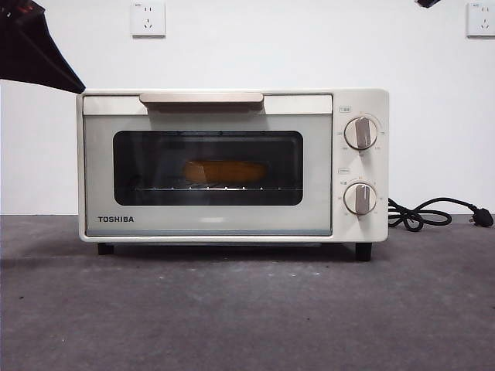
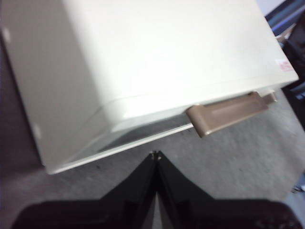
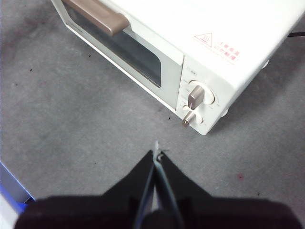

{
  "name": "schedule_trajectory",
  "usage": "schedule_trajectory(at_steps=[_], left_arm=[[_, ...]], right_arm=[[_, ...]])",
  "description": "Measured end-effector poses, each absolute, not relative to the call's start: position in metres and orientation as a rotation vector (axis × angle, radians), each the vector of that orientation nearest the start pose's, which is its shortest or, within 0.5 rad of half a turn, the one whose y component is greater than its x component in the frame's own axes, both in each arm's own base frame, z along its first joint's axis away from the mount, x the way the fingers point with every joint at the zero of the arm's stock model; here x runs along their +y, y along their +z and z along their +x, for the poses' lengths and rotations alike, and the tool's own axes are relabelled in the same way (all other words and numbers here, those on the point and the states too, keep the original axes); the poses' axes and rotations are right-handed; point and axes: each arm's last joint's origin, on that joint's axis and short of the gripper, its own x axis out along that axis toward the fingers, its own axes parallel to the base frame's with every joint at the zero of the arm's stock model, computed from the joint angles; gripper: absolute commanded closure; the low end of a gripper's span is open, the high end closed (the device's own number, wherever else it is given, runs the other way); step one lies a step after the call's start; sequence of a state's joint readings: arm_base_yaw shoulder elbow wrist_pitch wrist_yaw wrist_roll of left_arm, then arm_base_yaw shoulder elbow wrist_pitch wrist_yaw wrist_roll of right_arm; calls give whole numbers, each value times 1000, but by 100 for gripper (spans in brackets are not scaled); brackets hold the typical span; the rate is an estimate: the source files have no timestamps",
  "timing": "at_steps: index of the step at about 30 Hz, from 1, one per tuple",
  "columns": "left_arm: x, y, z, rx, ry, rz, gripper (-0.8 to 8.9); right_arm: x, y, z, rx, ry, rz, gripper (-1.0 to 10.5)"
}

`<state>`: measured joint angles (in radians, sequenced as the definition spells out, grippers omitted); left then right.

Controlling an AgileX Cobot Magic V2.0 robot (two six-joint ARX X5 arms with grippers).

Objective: Take the corn from the table,put the corn in the oven

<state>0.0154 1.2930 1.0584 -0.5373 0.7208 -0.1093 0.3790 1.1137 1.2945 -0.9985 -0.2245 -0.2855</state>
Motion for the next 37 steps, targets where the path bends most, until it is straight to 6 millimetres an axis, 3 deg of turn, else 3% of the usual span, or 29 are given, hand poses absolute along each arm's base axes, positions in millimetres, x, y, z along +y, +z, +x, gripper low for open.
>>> schedule_trajectory(at_steps=[8,16,24,29,37], left_arm=[[-13,338,225,583,-583,-265,818],[-13,381,163,268,-586,77,817],[-11,402,118,36,-552,229,817],[-11,381,104,-82,-533,253,817],[-9,289,96,-57,-437,166,817]], right_arm=[[80,373,183,741,684,-325,946],[80,373,183,741,684,-325,946],[80,373,183,741,684,-325,946],[80,373,183,741,684,-325,946],[80,373,183,741,684,-325,946]])
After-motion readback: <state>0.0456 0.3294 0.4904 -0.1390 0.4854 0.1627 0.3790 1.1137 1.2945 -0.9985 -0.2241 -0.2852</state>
